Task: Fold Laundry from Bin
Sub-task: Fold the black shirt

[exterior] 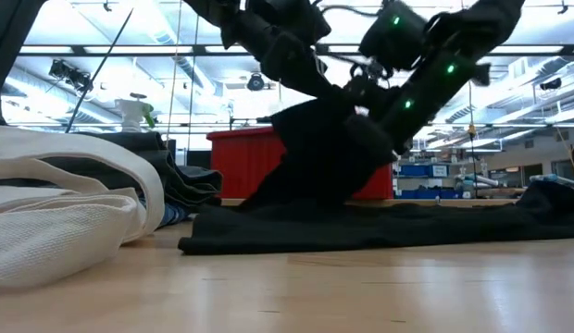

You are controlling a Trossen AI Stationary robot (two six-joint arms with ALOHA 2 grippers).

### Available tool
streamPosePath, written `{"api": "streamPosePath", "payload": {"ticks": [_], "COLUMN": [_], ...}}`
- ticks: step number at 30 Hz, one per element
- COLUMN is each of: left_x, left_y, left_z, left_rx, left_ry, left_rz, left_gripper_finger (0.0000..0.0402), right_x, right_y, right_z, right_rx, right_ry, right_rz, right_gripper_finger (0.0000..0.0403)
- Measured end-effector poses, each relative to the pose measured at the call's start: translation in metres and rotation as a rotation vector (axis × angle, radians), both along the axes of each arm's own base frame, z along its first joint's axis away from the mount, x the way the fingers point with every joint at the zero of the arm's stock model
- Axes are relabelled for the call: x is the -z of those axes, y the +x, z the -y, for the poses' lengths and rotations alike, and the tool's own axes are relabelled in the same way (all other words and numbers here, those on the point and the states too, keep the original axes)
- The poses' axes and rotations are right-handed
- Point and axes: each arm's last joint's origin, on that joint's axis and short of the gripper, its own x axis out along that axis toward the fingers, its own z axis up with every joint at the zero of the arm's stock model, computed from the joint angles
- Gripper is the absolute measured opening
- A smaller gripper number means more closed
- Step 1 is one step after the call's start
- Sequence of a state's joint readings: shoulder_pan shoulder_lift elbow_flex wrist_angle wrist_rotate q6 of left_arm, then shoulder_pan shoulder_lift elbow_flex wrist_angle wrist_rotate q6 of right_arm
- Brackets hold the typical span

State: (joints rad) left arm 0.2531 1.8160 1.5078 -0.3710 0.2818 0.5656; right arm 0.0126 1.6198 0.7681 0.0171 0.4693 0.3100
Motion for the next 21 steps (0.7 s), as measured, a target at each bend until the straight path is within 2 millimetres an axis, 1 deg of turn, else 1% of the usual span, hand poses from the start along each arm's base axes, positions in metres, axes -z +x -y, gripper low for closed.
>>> {"api": "streamPosePath", "payload": {"ticks": [2, 4, 8, 10, 13, 16, 18, 21], "left_x": [0.004, 0.014, 0.042, 0.049, 0.049, 0.046, 0.043, 0.04], "left_y": [0.004, 0.008, 0.018, 0.022, 0.024, 0.029, 0.032, 0.036], "left_z": [0.001, 0.001, 0.004, 0.01, 0.021, 0.034, 0.043, 0.055], "left_rx": [0.015, 0.01, 0.01, 0.023, 0.063, 0.111, 0.16, 0.224], "left_ry": [-0.037, -0.077, -0.106, -0.107, -0.09, -0.083, -0.091, -0.045], "left_rz": [0.003, -0.027, -0.097, -0.114, -0.109, -0.07, -0.029, 0.017], "left_gripper_finger": [0.0007, 0.0007, 0.0007, 0.0007, 0.0007, 0.0007, 0.0007, 0.0007], "right_x": [-0.005, -0.007, -0.004, 0.0, 0.007, 0.014, 0.015, 0.01], "right_y": [0.0, 0.002, -0.001, -0.005, -0.012, -0.021, -0.025, -0.026], "right_z": [-0.006, -0.013, -0.028, -0.033, -0.043, -0.055, -0.061, -0.073], "right_rx": [-0.021, -0.043, -0.026, -0.007, 0.005, 0.033, 0.053, 0.067], "right_ry": [0.0, -0.015, -0.088, -0.1, -0.076, -0.104, -0.145, -0.236], "right_rz": [0.022, 0.055, 0.08, 0.079, 0.084, 0.111, 0.146, 0.189], "right_gripper_finger": [0.0151, 0.0151, 0.0151, 0.0151, 0.0151, 0.0151, 0.0151, 0.0151]}}
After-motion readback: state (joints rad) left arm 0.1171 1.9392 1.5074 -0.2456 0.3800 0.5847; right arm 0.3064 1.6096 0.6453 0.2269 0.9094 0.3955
